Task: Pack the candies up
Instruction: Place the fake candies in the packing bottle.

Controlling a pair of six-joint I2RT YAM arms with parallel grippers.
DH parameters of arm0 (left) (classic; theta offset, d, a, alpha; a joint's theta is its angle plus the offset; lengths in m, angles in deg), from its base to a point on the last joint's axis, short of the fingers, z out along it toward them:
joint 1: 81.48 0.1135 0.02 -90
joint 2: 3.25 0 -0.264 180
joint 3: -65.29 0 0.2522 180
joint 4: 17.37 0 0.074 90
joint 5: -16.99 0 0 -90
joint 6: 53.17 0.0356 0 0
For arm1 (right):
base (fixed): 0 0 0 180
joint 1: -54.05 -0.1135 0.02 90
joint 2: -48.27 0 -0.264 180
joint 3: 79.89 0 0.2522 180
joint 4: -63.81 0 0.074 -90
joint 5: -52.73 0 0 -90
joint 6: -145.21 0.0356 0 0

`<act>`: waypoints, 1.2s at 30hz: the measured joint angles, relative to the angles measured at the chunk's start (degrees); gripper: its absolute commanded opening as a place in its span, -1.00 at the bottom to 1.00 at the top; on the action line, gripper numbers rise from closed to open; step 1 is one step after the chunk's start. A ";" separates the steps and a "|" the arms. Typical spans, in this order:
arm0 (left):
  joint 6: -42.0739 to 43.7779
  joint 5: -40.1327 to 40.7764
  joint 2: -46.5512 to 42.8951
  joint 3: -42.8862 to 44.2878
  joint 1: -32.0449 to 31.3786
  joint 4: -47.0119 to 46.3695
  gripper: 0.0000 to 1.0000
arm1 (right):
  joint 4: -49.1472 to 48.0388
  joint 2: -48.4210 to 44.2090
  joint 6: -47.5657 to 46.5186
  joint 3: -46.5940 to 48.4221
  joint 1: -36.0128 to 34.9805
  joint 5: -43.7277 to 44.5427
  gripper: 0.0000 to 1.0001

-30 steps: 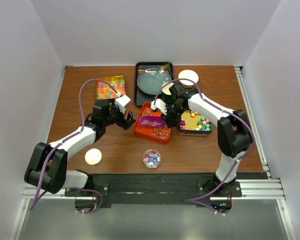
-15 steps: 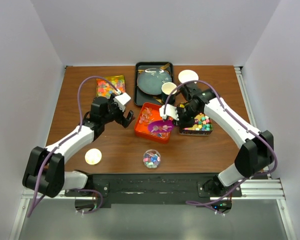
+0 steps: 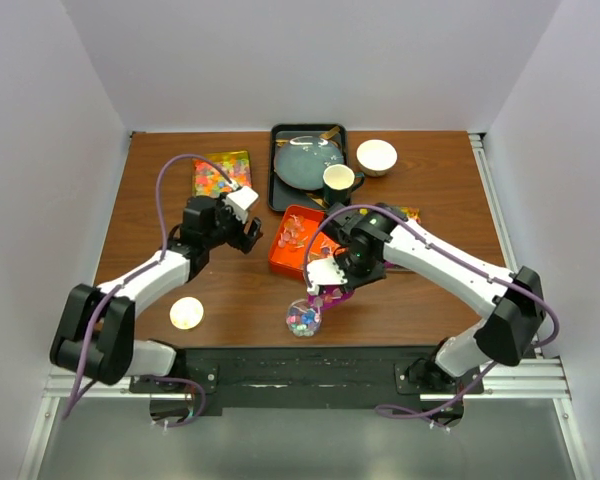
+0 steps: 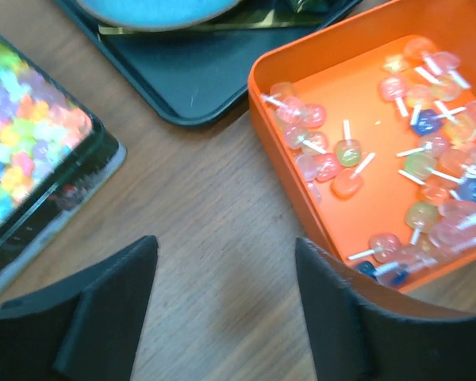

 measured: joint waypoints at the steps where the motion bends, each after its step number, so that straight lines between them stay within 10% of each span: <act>1: -0.26 0.33 1.05 0.00 0.00 -0.59 0.36 | 0.26 0.76 0.94 0.68 -0.68 1.86 -1.00; 22: -1.90 4.20 17.94 6.88 -8.04 -5.77 0.42 | 1.11 4.00 7.93 6.19 -13.60 22.18 -1.00; 36: -4.55 5.46 19.89 8.13 -9.09 -5.35 0.45 | 0.72 -3.65 13.33 3.80 -5.73 19.80 -1.00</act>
